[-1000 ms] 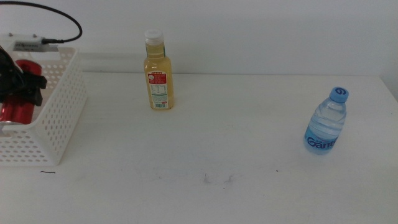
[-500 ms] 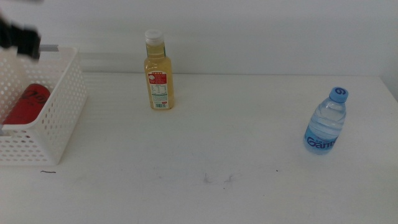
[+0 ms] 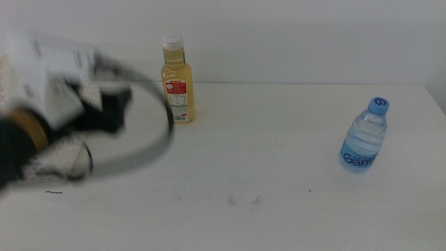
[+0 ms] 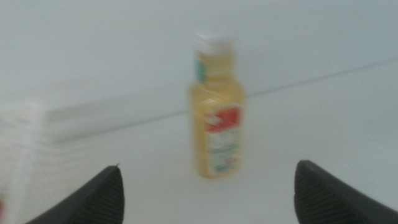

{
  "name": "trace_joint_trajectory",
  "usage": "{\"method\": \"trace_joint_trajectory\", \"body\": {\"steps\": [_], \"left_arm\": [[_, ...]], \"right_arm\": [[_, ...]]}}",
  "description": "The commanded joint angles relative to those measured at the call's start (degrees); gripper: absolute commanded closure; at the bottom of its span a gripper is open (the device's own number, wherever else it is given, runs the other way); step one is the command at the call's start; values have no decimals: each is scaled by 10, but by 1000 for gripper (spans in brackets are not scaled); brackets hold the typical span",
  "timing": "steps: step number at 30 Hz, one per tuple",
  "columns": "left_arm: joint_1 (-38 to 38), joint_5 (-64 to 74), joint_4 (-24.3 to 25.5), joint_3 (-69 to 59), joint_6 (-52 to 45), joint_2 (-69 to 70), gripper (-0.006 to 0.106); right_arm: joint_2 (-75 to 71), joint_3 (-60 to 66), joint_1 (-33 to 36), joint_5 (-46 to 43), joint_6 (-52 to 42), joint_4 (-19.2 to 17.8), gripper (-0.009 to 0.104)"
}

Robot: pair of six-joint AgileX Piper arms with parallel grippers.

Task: Use arms to grab the bottles and put them into the dustbin to the left of the table.

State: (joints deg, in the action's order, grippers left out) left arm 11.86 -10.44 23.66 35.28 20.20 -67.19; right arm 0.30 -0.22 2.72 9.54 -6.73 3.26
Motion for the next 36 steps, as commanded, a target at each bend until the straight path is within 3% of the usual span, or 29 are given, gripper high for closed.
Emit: {"method": "trace_joint_trajectory", "body": {"steps": [1, 4, 13, 20, 36], "left_arm": [[-10, -184, -12, -79, -1, -29, 7], [-9, -321, -97, -130, -97, -108, 7], [-9, -592, -117, -86, -109, -363, 7], [-9, -591, -81, 27, -94, -469, 7], [-7, -513, -52, 229, -62, -590, 7]], "right_arm": [[-3, 2, -5, -6, -1, 0, 6], [-3, 2, -5, -6, -1, 0, 6], [-3, 2, -5, -6, -1, 0, 6], [-3, 2, -5, -6, -1, 0, 6], [-3, 2, -5, -6, -1, 0, 6]]}}
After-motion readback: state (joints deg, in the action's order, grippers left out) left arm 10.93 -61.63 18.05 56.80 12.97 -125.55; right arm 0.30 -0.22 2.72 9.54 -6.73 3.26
